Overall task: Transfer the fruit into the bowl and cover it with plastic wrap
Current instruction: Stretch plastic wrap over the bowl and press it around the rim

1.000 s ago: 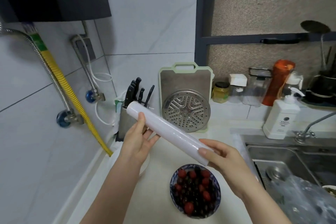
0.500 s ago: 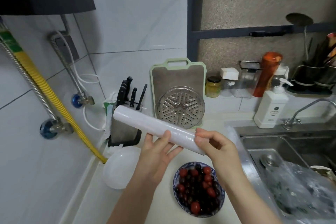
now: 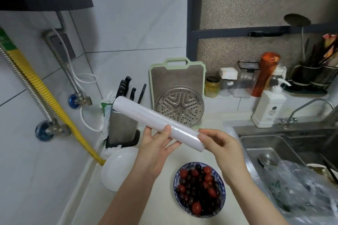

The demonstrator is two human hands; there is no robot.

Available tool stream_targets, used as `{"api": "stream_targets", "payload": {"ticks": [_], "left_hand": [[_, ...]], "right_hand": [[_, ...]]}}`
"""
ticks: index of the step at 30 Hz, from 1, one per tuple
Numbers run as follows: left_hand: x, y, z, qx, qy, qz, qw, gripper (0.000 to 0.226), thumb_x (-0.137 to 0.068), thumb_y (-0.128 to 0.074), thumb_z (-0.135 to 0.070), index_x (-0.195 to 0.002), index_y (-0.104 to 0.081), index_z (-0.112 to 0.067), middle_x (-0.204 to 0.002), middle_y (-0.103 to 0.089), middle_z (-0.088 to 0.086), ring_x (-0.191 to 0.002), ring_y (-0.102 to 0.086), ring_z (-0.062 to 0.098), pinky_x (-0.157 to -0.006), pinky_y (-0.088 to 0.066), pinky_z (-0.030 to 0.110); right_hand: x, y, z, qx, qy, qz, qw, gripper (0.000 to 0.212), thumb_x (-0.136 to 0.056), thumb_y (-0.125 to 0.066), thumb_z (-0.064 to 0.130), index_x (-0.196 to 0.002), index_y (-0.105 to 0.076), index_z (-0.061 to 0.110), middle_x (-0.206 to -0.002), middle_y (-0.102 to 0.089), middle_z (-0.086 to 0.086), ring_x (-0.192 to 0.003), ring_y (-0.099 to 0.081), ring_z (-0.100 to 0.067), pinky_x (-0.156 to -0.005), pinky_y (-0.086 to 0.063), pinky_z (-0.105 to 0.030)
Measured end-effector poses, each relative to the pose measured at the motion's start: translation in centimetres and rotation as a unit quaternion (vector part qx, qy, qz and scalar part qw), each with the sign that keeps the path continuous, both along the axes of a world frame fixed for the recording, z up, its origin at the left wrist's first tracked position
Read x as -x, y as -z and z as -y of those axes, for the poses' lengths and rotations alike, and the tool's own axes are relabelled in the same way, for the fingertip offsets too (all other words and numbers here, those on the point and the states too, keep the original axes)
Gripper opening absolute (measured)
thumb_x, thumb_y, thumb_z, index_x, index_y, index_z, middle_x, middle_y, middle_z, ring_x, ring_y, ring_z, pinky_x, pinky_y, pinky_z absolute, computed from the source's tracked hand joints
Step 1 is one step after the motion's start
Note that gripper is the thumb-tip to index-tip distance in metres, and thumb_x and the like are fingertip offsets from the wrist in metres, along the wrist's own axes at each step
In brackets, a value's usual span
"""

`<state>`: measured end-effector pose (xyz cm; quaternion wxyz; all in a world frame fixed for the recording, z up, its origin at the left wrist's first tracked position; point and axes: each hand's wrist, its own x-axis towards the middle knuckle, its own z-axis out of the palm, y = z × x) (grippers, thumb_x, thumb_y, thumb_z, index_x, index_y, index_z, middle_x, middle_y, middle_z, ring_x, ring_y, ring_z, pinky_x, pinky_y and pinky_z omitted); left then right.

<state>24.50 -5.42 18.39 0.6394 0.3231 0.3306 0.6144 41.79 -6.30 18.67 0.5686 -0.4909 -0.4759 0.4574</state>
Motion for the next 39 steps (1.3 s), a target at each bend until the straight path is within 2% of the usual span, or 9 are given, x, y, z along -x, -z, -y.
{"api": "stream_targets", "payload": {"ticks": [7, 15, 18, 21, 24, 27, 31, 35, 39], "left_hand": [[0.3, -0.2, -0.1, -0.003, -0.01, -0.067, 0.998, 0.062, -0.078, -0.067, -0.015, -0.136, -0.043, -0.016, -0.126, -0.061, 0.019, -0.11, -0.066, 0.028, -0.086, -0.057, 0.047], [-0.3, 0.2, 0.3, 0.014, -0.021, -0.077, 0.997, 0.053, -0.087, -0.062, -0.009, -0.135, -0.043, -0.016, -0.124, -0.062, 0.021, -0.108, -0.067, 0.027, -0.083, -0.058, 0.046], [-0.5, 0.2, 0.5, 0.015, -0.028, -0.09, 0.995, 0.05, -0.089, -0.061, -0.008, -0.134, -0.043, -0.016, -0.123, -0.063, 0.021, -0.108, -0.067, 0.027, -0.084, -0.058, 0.046], [-0.5, 0.1, 0.6, 0.021, -0.036, -0.095, 0.995, 0.049, -0.089, -0.061, -0.008, -0.134, -0.043, -0.016, -0.122, -0.063, 0.02, -0.105, -0.068, 0.026, -0.083, -0.059, 0.045], [-0.3, 0.2, 0.8, 0.03, -0.046, -0.083, 0.995, 0.051, -0.088, -0.062, -0.009, -0.136, -0.042, -0.015, -0.122, -0.063, 0.019, -0.102, -0.069, 0.024, -0.08, -0.06, 0.043], [-0.1, 0.2, 0.9, 0.028, -0.051, -0.078, 0.995, 0.051, -0.088, -0.062, -0.01, -0.135, -0.044, -0.014, -0.121, -0.064, 0.018, -0.101, -0.07, 0.023, -0.078, -0.06, 0.042], [-0.2, 0.3, 1.2, 0.024, -0.053, -0.086, 0.995, 0.051, -0.088, -0.062, -0.009, -0.135, -0.044, -0.016, -0.12, -0.065, 0.017, -0.103, -0.069, 0.024, -0.08, -0.06, 0.043], [-0.4, 0.5, 1.4, 0.028, -0.059, -0.086, 0.994, 0.049, -0.088, -0.063, -0.01, -0.134, -0.045, -0.014, -0.118, -0.065, 0.017, -0.104, -0.069, 0.026, -0.082, -0.059, 0.046], [-0.8, 0.8, 1.6, 0.05, -0.063, -0.062, 0.995, 0.051, -0.086, -0.066, -0.01, -0.132, -0.045, -0.016, -0.119, -0.066, 0.015, -0.104, -0.069, 0.029, -0.082, -0.059, 0.048]], "right_hand": [[-0.9, -0.3, -0.3, 0.038, -0.036, 0.026, 0.998, 0.013, -0.081, -0.069, 0.005, -0.074, -0.073, 0.015, -0.08, -0.076, 0.0, -0.074, -0.069, -0.01, -0.074, -0.057, -0.021], [-1.3, 0.2, -0.3, -0.002, -0.054, 0.202, 0.978, 0.015, -0.091, -0.055, 0.013, -0.079, -0.063, 0.016, -0.086, -0.067, 0.004, -0.081, -0.061, -0.011, -0.075, -0.047, -0.018], [-1.3, 0.4, -0.2, -0.017, -0.062, 0.266, 0.962, 0.018, -0.094, -0.048, 0.013, -0.082, -0.06, 0.007, -0.088, -0.065, -0.008, -0.085, -0.059, -0.021, -0.079, -0.046, -0.029], [-1.2, 0.4, 0.0, -0.008, -0.069, 0.229, 0.971, 0.018, -0.095, -0.047, 0.014, -0.083, -0.059, 0.006, -0.092, -0.065, -0.012, -0.085, -0.061, -0.024, -0.082, -0.05, -0.036], [-1.3, 0.3, 0.1, 0.019, -0.066, 0.141, 0.988, 0.016, -0.094, -0.049, 0.017, -0.085, -0.061, 0.011, -0.097, -0.066, -0.005, -0.074, -0.065, -0.007, -0.08, -0.056, -0.032], [-1.6, 0.3, 0.3, 0.027, -0.07, 0.104, 0.992, 0.011, -0.091, -0.056, 0.02, -0.09, -0.067, 0.017, -0.094, -0.069, 0.002, -0.077, -0.065, -0.004, -0.075, -0.058, -0.026], [-1.6, 0.3, 0.6, 0.003, -0.065, 0.148, 0.987, 0.007, -0.083, -0.068, 0.017, -0.078, -0.072, 0.021, -0.082, -0.072, 0.01, -0.079, -0.065, -0.003, -0.076, -0.054, -0.023], [-1.3, -0.1, 0.9, -0.039, -0.06, 0.232, 0.97, 0.016, -0.09, -0.058, 0.016, -0.075, -0.062, 0.023, -0.088, -0.068, 0.01, -0.079, -0.058, 0.007, -0.07, -0.041, -0.005], [-0.9, 0.3, 1.5, -0.079, -0.046, 0.251, 0.964, 0.015, -0.096, -0.045, 0.022, -0.082, -0.05, 0.025, -0.093, -0.067, 0.003, -0.086, -0.06, -0.01, -0.075, -0.046, -0.028]]}}
